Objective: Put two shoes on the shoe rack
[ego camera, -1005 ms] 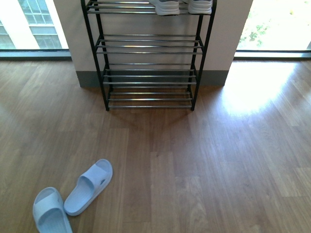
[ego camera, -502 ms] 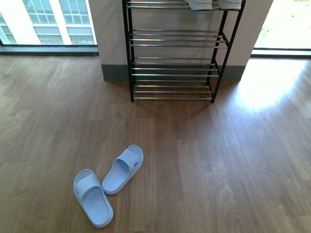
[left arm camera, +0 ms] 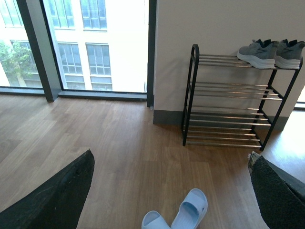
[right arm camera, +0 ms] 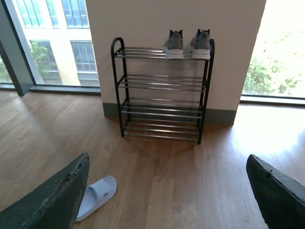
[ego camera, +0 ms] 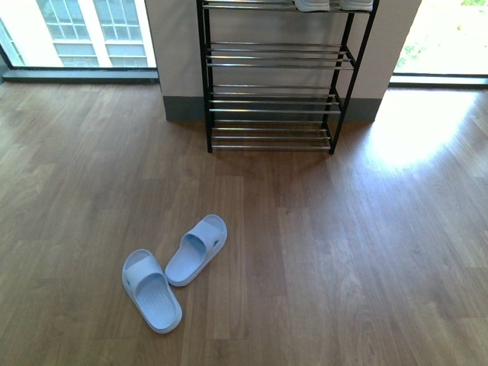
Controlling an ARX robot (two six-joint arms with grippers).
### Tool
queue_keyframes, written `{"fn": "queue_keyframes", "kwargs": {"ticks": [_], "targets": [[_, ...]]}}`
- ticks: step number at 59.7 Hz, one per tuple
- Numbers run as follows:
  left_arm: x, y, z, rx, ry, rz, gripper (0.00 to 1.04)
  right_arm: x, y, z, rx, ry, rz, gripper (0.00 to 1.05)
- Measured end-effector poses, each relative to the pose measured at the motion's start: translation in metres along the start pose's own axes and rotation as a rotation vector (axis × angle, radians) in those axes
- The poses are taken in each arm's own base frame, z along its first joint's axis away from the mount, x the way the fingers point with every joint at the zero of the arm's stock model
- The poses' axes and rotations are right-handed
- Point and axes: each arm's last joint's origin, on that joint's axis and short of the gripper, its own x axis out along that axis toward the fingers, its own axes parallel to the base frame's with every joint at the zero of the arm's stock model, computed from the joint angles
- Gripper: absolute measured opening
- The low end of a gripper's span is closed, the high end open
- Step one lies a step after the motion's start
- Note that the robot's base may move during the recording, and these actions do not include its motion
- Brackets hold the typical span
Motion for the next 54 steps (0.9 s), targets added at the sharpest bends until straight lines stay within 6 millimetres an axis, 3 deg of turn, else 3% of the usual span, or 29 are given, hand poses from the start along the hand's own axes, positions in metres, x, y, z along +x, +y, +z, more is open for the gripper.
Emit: {"fn": "queue_keyframes", "kwargs": {"ticks": [54], "targets": [[0.0,0.0,0.0,0.0,0.0,0.0,0.95,0.0,0.0,0.0,0.0,0.0,0.0,0.96]]}}
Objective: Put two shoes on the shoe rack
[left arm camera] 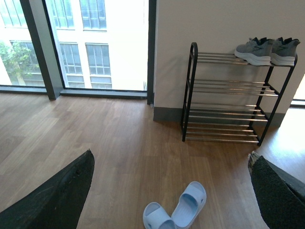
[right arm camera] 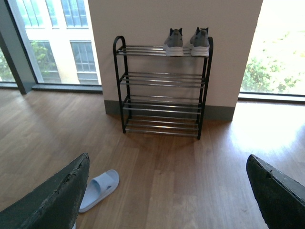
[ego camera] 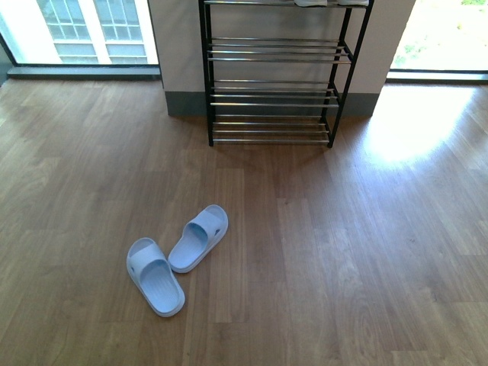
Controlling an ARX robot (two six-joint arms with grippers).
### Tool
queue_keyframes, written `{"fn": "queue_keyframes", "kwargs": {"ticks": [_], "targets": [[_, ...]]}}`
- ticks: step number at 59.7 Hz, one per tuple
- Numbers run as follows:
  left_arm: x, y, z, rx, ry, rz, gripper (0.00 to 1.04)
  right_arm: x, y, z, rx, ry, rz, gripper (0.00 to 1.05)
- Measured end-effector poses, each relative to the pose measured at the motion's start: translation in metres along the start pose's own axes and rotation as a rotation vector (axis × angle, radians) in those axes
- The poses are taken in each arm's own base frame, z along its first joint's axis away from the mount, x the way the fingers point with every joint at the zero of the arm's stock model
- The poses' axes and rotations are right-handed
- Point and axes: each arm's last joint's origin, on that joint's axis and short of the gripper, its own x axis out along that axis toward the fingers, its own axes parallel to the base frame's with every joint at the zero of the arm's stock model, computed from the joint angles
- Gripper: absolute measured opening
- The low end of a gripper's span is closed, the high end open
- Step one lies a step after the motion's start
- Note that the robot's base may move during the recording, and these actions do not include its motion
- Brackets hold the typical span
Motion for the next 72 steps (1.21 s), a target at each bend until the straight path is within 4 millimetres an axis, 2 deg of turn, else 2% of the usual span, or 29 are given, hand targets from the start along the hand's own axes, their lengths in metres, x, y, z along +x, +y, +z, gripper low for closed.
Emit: {"fn": "queue_keyframes", "kwargs": {"ticks": [72], "targets": [[0.0,0.0,0.0,0.0,0.0,0.0,0.95,0.0,0.0,0.0,0.0,0.0,0.0,0.96]]}}
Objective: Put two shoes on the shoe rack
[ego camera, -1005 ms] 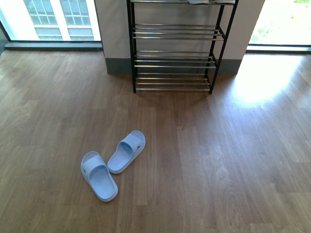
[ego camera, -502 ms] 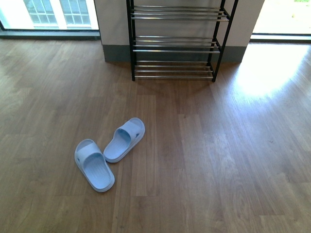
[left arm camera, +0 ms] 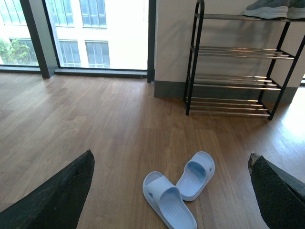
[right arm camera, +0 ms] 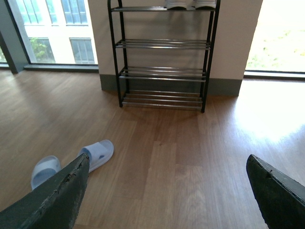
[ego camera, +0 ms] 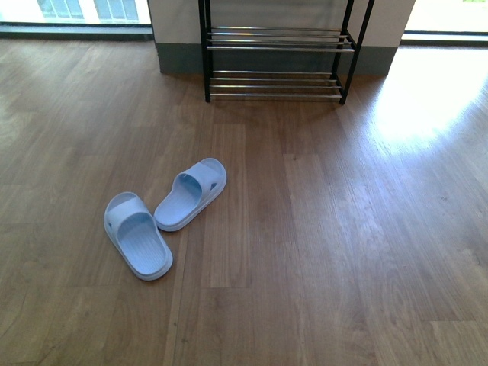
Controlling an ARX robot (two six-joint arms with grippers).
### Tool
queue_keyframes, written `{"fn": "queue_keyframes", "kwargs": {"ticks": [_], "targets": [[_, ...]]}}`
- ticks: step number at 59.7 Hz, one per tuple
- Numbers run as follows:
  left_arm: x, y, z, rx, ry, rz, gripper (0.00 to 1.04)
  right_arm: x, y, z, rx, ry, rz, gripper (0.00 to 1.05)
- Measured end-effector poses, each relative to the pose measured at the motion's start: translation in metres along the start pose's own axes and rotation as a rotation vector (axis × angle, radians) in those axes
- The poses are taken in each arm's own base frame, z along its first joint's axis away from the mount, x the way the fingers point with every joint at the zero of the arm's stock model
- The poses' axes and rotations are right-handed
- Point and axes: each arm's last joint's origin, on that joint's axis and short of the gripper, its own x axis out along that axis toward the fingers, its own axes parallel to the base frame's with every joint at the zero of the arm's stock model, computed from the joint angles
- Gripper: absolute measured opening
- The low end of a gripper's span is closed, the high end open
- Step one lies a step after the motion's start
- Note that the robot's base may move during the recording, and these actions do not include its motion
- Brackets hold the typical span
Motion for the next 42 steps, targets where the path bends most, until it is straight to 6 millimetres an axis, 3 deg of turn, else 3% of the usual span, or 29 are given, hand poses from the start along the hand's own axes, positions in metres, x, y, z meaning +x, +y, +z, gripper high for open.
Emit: {"fn": "queue_keyframes", "kwargs": {"ticks": [42], "targets": [[0.0,0.0,0.0,0.0,0.0,-0.001,0.95,0.0,-0.0001,0.0,0.0,0.0,-0.003,0.96]]}}
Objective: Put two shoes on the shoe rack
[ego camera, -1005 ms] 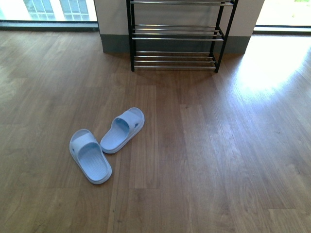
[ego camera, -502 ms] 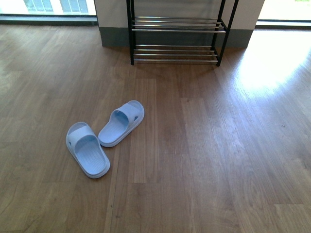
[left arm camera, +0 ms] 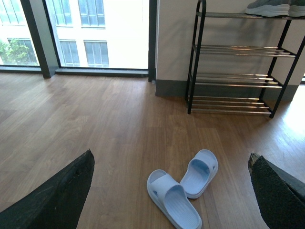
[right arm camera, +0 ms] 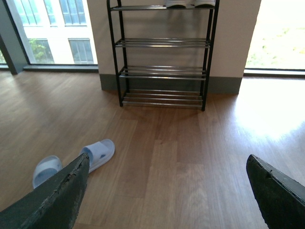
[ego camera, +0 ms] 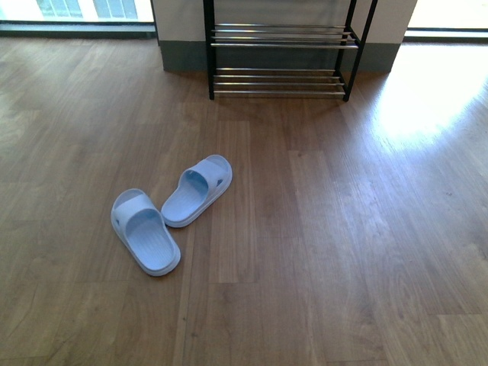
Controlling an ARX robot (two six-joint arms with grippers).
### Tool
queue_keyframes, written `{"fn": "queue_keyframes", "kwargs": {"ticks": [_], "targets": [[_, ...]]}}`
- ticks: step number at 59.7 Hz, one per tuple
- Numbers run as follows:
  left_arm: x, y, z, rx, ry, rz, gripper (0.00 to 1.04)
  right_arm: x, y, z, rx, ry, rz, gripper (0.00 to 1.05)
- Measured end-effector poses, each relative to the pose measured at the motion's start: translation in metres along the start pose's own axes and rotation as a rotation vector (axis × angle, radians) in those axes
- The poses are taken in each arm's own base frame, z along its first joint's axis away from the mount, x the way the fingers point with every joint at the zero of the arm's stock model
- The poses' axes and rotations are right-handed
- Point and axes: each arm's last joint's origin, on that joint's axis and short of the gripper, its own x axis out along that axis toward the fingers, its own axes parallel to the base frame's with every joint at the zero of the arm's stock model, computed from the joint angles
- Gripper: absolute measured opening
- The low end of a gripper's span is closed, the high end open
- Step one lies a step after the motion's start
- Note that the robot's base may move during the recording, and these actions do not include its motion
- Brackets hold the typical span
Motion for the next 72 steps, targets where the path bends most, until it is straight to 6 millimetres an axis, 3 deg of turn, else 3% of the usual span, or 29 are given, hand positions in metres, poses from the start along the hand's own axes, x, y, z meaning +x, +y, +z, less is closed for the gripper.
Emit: {"fn": "queue_keyframes", "kwargs": {"ticks": [72], "targets": [[0.0,0.0001,0.0,0.0,0.0,0.003,0.95,0.0,0.0002,0.0,0.0,0.0,0.006,0.96]]}}
